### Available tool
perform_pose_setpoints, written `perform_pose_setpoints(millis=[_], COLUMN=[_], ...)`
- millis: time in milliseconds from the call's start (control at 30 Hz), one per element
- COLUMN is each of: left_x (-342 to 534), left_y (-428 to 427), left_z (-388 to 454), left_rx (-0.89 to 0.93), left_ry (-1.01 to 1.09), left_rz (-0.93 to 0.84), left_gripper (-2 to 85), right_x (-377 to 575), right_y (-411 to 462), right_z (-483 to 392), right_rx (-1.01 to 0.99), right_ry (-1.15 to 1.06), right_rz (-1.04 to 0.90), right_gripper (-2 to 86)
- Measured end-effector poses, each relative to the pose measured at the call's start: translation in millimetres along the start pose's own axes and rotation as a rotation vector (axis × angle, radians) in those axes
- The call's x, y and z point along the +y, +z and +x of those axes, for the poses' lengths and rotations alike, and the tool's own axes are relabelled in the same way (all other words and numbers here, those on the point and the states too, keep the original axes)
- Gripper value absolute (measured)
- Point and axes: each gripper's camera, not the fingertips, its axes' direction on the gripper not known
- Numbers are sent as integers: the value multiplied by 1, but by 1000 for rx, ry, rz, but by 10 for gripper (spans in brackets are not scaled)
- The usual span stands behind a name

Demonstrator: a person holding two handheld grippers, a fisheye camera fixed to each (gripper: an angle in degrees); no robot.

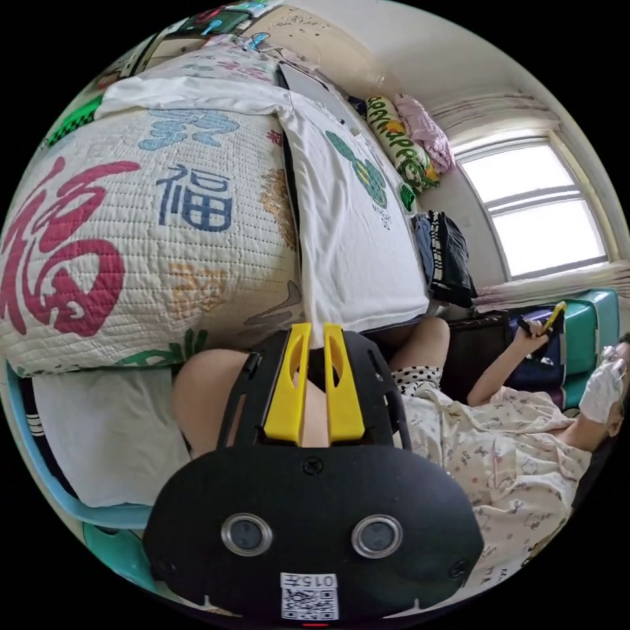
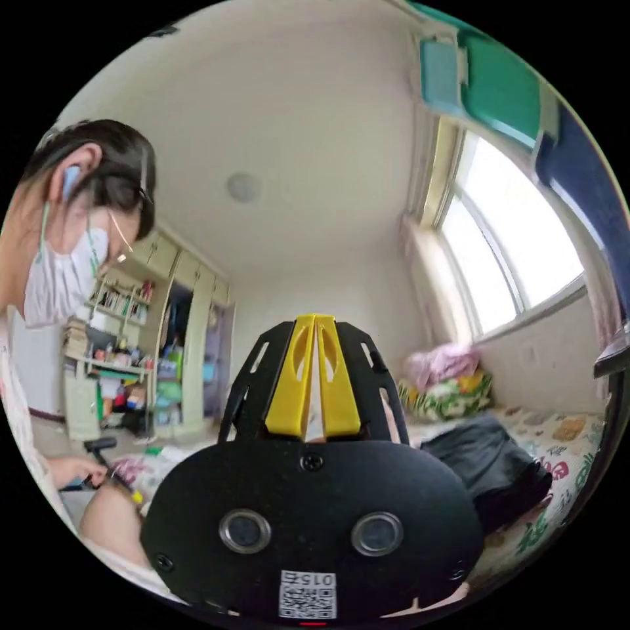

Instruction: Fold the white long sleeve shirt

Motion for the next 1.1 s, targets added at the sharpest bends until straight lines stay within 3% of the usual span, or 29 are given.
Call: perform_pose_setpoints(millis=[100,133,267,367,500,567,700,833,1000,1100], left_x=[20,29,78,108,107,102,65,14,-60,-92], left_y=[-26,-41,-81,-88,-76,-59,-42,-18,31,50], left_z=[6,14,78,119,165,183,173,128,87,65], left_rx=[-21,-36,-43,-164,-419,-547,-605,-480,-429,-345], left_ry=[23,42,315,401,473,503,336,236,224,201], left_rz=[126,241,769,1024,1043,1065,945,775,518,464], left_gripper=[26,7,-7,-8,-8,-8,-8,-8,-8,-8], right_x=[28,45,85,89,92,95,99,120,123,130], right_y=[105,142,230,284,373,413,522,641,756,817], right_z=[90,121,177,170,130,133,218,335,396,416], right_rx=[-88,-118,-242,-138,237,270,71,-101,-36,-12], right_ry=[144,214,402,275,-124,-188,56,445,509,550], right_rz=[-346,-428,-469,-439,-487,-515,-695,-850,-961,-1030], right_gripper=[10,19,40,57,64,61,68,69,77,90])
